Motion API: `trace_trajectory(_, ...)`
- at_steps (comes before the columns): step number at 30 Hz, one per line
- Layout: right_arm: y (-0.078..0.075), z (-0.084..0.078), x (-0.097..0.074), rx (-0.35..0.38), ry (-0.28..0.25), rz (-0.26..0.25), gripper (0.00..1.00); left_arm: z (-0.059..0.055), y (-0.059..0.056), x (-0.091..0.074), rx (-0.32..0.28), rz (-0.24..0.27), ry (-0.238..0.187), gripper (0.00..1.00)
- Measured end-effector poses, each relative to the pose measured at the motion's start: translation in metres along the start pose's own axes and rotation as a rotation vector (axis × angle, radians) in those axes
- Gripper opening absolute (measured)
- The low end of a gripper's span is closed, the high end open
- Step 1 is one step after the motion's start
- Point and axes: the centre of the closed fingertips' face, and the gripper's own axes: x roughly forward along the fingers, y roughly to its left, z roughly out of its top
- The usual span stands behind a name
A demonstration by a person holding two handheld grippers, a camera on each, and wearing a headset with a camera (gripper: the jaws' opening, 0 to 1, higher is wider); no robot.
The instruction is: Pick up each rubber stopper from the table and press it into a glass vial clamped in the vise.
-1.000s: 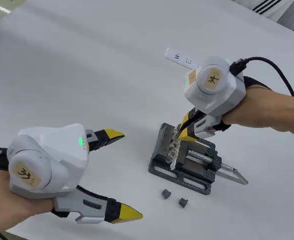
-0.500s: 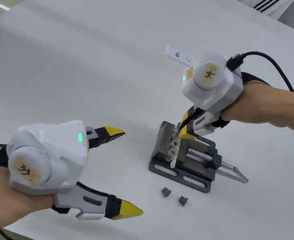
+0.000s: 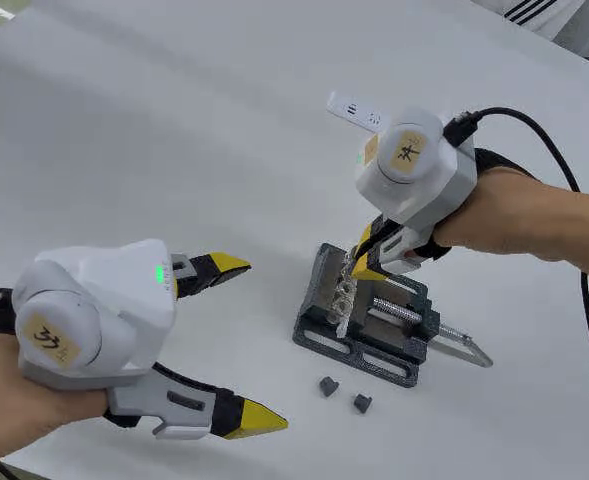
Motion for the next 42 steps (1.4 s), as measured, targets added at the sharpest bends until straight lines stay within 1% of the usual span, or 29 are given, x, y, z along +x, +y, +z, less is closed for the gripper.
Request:
trace_trajectory(2,0.0007,0.0,-0.0001,0.008,-0.002,-0.001,0.04,0.001,0.0007,0.0001,-0.001,0.001,-0.002,0.87)
trace_trajectory(7,0.0012,0.0001,0.0003,-0.006,-0.003,-0.023,0.04,0.0024,0.0012,0.0,-0.001,0.001,-0.004,0.87)
trace_trajectory(10,0.0038,-0.0002,-0.0014,0.004,-0.011,-0.021,0.04,0.004,-0.0004,0.0007,0.0,-0.004,-0.004,0.86)
trace_trajectory(12,0.0024,-0.0004,-0.0019,0.016,-0.018,-0.019,0.06,0.0045,-0.0011,0.0006,0.005,-0.006,-0.002,0.86)
trace_trajectory(14,0.0025,0.0004,-0.0022,-0.018,-0.023,-0.017,0.06,0.0041,-0.0019,0.0002,0.004,-0.009,0.002,0.86)
trace_trajectory(22,0.0032,-0.0003,-0.0022,-0.01,-0.037,-0.012,0.07,0.0029,-0.0003,-0.0017,-0.001,0.0,0.005,0.86)
trace_trajectory(26,0.0016,-0.0003,-0.0019,-0.005,-0.052,-0.012,0.07,0.0004,0.0002,-0.0008,-0.001,-0.004,0.008,0.85)
trace_trajectory(32,0.0023,-0.0001,-0.0025,0.004,-0.061,-0.013,0.08,0.0017,-0.0001,-0.0004,-0.002,-0.005,0.005,0.85)
trace_trajectory(37,0.0046,0.0001,-0.003,0.004,-0.069,-0.012,0.1,0.0022,0.0004,-0.0004,-0.002,-0.004,0.007,0.85)
trace_trajectory(42,0.003,0.0015,-0.0031,0.012,-0.08,-0.02,0.1,0.0037,-0.0005,-0.0005,-0.002,-0.006,0.007,0.85)
